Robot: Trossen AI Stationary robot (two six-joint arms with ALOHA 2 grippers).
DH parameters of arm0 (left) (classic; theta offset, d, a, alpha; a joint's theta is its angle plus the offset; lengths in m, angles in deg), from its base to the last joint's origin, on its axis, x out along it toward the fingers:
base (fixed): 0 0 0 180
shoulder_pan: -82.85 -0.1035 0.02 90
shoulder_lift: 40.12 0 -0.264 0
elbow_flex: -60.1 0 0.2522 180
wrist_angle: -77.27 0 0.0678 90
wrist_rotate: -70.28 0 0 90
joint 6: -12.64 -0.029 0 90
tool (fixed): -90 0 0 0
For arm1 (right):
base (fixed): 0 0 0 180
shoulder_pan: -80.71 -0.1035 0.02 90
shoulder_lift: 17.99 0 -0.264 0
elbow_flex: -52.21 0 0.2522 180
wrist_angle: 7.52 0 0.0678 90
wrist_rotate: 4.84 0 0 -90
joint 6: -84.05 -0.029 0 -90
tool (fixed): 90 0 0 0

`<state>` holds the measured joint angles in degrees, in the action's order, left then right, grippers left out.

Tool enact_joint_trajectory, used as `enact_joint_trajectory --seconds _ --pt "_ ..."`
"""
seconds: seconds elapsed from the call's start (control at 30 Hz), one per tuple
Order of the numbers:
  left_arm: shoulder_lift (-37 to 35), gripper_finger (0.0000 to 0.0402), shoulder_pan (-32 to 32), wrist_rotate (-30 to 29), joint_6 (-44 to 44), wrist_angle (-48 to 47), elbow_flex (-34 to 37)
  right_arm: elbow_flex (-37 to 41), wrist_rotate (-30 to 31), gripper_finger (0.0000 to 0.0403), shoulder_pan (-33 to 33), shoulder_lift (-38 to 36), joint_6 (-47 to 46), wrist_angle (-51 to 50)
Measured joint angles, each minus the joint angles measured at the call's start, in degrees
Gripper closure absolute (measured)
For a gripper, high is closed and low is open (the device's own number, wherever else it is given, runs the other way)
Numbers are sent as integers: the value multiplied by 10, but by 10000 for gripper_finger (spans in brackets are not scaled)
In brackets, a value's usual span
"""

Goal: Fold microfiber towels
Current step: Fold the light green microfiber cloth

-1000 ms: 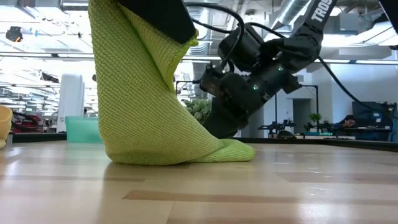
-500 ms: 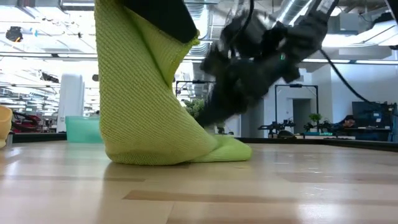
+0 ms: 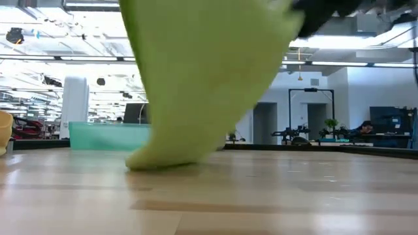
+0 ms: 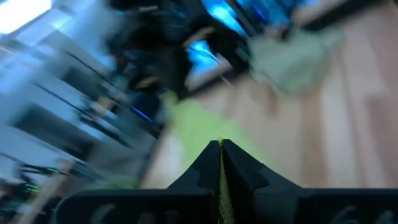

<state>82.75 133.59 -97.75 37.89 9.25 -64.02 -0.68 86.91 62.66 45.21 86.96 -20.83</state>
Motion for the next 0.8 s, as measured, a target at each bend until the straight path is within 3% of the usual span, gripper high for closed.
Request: enact_joint_trajectory --seconds 0.13,0.27,0.4,0.53,0.67,0.8 --pt "0 401 26 -116 1 -38 -47 0 29 396 -97 -117 1 -5" --pt "-2 401 22 -119 34 -119 -103 -1 57 399 -180 -191 2 13" --pt "-5 401 -10 -119 123 -238 -134 -1 113 397 -218 -225 6 8" --pt "-5 401 -57 -93 262 -361 -128 -1 223 396 -214 -233 5 -71" --pt "-3 401 -110 -95 258 -356 -85 -1 327 395 -176 -226 -21 -157" --pt "-6 401 -174 -120 275 -357 -33 -1 383 395 -110 -215 -25 -194"
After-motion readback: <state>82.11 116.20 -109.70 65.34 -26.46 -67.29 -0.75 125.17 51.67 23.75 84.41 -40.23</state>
